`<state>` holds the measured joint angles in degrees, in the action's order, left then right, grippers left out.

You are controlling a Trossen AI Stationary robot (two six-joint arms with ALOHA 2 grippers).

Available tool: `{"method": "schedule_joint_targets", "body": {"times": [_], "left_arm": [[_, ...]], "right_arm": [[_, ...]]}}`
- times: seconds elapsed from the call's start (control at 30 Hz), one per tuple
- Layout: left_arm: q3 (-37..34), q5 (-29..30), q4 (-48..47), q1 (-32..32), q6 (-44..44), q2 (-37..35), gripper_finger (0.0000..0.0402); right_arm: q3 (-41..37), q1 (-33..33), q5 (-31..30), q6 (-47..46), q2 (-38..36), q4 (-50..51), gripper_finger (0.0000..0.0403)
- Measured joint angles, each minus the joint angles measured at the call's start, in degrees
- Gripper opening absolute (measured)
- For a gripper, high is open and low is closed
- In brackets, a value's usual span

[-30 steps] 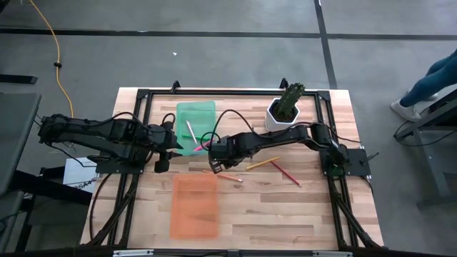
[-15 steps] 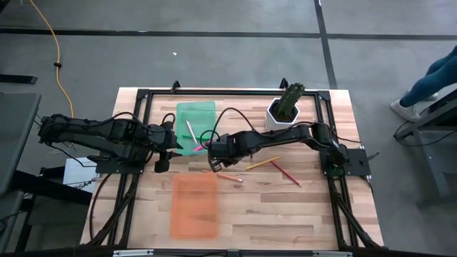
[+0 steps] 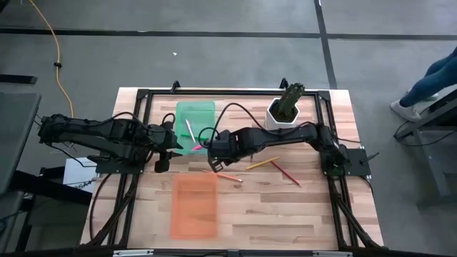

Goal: Sort pens & pencils
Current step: Put the yellow pen into the green bin

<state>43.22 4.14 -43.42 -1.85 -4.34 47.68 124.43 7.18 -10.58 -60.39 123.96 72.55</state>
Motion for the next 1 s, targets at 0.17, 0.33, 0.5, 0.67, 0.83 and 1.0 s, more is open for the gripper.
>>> {"method": "schedule_joint_targets", "body": {"times": [0.17, 0.33, 0.5, 0.67, 0.83, 1.0], "left_arm": [[0.0, -0.1, 1.0, 0.0, 0.0, 0.0, 0.0119], [0.0, -2.9, 6.6, 0.0, -0.1, 0.0, 0.0119], [0.0, -4.8, 13.1, 0.0, -2.0, 0.0, 0.0119], [0.0, -4.8, 17.0, 0.0, -3.4, 0.0, 0.0119], [0.0, -4.7, 21.2, 0.0, -4.5, 0.0, 0.0119], [0.0, -3.0, 24.5, 0.0, -5.6, 0.1, 0.0119]], "right_arm": [[4.1, 1.2, -3.0, 0.4, 0.0, 1.6, 0.0026], [8.1, 1.9, -6.0, 1.1, 0.0, 3.0, 0.0026], [10.5, 1.9, -8.2, 2.4, -0.5, 4.0, 0.0026], [10.4, 1.9, -10.2, 3.0, -1.8, 4.7, 0.0026], [10.6, 1.9, -12.2, 4.0, -3.3, 4.3, 0.0026], [10.6, 1.6, -14.4, 6.0, -4.6, 2.7, 0.0026]]}}
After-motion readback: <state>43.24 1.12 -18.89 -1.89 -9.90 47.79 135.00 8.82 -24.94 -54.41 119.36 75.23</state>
